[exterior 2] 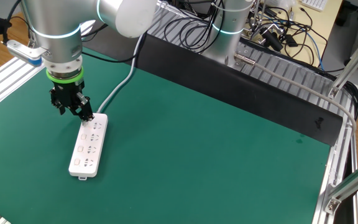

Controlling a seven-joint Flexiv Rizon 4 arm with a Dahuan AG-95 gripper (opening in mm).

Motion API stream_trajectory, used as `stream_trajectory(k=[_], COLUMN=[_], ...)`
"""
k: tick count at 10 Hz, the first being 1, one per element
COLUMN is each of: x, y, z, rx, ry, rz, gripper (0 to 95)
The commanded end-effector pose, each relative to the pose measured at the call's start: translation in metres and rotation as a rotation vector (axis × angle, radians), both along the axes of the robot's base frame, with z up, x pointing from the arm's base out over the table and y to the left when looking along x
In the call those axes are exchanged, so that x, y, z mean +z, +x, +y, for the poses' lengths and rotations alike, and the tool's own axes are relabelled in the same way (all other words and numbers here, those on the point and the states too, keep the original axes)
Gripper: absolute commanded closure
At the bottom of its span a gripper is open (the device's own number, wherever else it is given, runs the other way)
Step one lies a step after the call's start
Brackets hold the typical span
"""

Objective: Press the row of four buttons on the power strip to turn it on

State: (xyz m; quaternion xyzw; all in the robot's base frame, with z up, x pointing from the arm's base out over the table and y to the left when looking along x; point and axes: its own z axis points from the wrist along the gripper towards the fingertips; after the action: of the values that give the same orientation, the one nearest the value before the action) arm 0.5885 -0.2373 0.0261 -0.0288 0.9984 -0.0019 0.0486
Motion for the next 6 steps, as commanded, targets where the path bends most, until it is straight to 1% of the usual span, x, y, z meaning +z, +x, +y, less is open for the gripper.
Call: stream_trajectory(k=[1, 3, 6], x=[0.0042, 0.005, 0.0032], y=[0.0022, 0.0037, 0.008], z=[0.0068, 0.0102, 0.0143], rx=[-0.009, -0.009, -0.009], ry=[0.003, 0.004, 0.005], rz=[0.004, 0.004, 0.0], gripper=[19.0, 19.0, 19.0])
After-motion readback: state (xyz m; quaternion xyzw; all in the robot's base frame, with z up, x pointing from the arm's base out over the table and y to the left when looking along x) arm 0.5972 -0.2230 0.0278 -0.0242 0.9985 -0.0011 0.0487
